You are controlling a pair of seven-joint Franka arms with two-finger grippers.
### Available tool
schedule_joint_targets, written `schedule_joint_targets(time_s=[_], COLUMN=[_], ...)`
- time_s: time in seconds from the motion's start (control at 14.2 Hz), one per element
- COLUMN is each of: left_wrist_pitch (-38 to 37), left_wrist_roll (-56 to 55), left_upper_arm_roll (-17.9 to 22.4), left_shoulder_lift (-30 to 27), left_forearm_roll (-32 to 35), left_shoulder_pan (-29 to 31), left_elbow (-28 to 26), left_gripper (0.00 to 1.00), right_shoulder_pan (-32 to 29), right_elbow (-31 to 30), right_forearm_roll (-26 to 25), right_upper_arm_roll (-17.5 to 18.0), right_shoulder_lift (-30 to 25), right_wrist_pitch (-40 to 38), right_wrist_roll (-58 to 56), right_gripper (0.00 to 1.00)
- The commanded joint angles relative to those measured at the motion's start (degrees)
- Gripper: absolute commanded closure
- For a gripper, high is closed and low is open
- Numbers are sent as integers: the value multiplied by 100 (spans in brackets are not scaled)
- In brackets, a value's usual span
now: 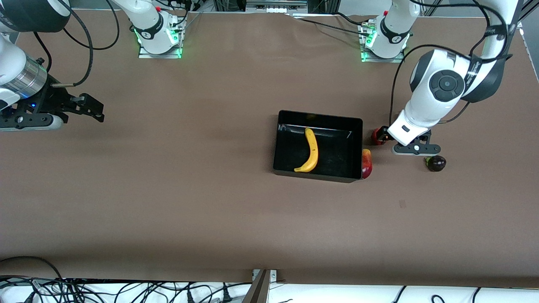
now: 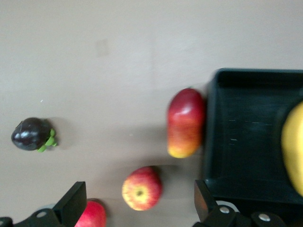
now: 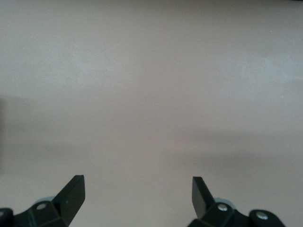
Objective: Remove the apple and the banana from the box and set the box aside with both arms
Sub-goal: 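Move the left gripper back over the yellow banana in the tray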
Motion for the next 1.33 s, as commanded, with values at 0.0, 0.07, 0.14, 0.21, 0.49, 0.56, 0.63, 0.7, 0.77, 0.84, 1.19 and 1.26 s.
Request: schedule_joint_targets(time_s=[0.0, 0.07, 0.14, 0.21, 0.49, 0.56, 0.63, 0.7, 0.77, 0.84, 1.19, 1.26], left_wrist_pitch=[-129, -137, -128, -120, 386, 677, 854, 986, 1188, 1434, 1665, 1656], left_wrist_roll=[-126, -336, -634, -802, -857, -857, -857, -883, -892, -987, -1208, -1226], left_upper_arm_roll=[-539, -671, -734, -717, -699, -682, -682, -682, -673, -655, -576, -559], left_shoulder_lift=[523, 724, 892, 1189, 2219, 2403, 2605, 2781, 2966, 3124, 3389, 3433], left_forearm_roll=[-132, -158, -176, -106, -45, 8, 148, 358, 604, 728, 1239, 1248], left_shoulder_pan=[-168, -335, -597, -922, -1311, -1338, -1338, -1356, -1347, -1338, -1435, -1426], left_elbow=[446, 543, 614, 780, 1107, 1081, 1072, 1080, 1072, 1063, 1054, 1054], left_gripper=[0, 0, 0, 0, 0, 0, 0, 0, 0, 0, 46, 59], right_shoulder_pan=[1, 1, 1, 1, 1, 1, 1, 1, 1, 1, 1, 1], right_elbow=[54, 54, 54, 54, 62, 62, 62, 62, 62, 62, 62, 62], right_forearm_roll=[100, 100, 100, 100, 100, 100, 109, 109, 100, 100, 109, 100], right_upper_arm_roll=[-4, -4, -4, -4, -4, -4, -4, -4, -4, -4, -4, -4], right_shoulder_lift=[-21, -30, -21, -30, -21, -21, -21, -21, -21, -21, -21, -21], right_wrist_pitch=[-19, -19, -19, -19, -19, -19, -19, -19, -19, -19, -19, -19], right_wrist_roll=[-92, -92, -92, -92, -92, -92, -92, -92, -92, -92, -92, -92], right_gripper=[0, 0, 0, 0, 0, 0, 0, 0, 0, 0, 0, 0])
